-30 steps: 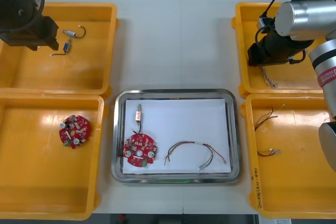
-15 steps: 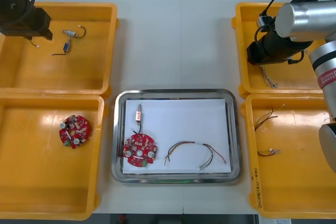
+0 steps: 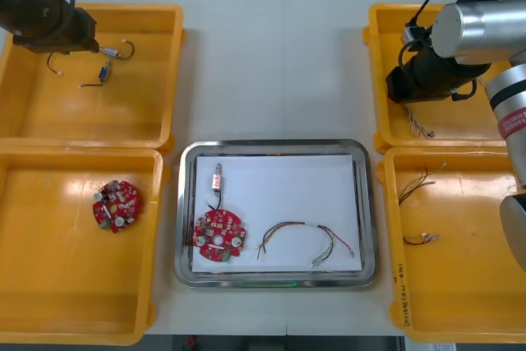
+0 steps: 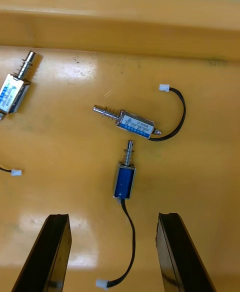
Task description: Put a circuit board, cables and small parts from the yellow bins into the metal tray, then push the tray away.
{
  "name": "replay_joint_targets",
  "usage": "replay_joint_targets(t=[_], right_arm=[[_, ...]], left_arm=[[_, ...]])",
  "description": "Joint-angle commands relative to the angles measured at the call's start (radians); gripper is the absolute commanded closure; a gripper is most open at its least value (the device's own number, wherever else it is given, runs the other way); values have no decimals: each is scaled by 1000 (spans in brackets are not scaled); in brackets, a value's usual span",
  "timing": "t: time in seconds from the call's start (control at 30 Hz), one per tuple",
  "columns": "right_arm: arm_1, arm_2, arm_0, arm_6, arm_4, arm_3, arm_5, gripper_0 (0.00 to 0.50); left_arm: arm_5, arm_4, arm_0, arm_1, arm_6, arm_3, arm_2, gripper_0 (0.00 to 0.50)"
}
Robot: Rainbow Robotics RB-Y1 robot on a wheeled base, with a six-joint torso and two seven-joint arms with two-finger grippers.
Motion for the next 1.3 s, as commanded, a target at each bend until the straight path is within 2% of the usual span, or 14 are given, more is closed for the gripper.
replay_joint_targets(t=[0.03, 0.23, 0.53, 0.73, 1.03, 1.2, 1.3], right_arm=[[-37, -24, 35, -12, -9, -110, 108, 500], [-57, -79, 35, -11, -11, -238, 258, 500], [-88, -173, 36, -2, -17, -389, 439, 500], [-111, -223, 35, 0, -23, -486, 558, 500], [-161, -243, 35, 17, -46, -642, 558, 500], [-197, -242, 45, 21, -103, -705, 558, 500], [-223, -243, 88, 18, -146, -758, 558, 500]], left_arm=[[-45, -20, -54, -22, -84, 13, -17, 0], [-117, -19, -54, -44, -90, 62, -56, 0], [-165, -16, -51, -56, -107, 114, -97, 0], [-223, -3, -17, -56, -109, 124, -119, 0], [-264, 7, 15, -56, -110, 124, -165, 0], [-269, 10, 33, -56, -112, 124, -169, 0], [-281, 12, 45, -56, -113, 124, -169, 0]])
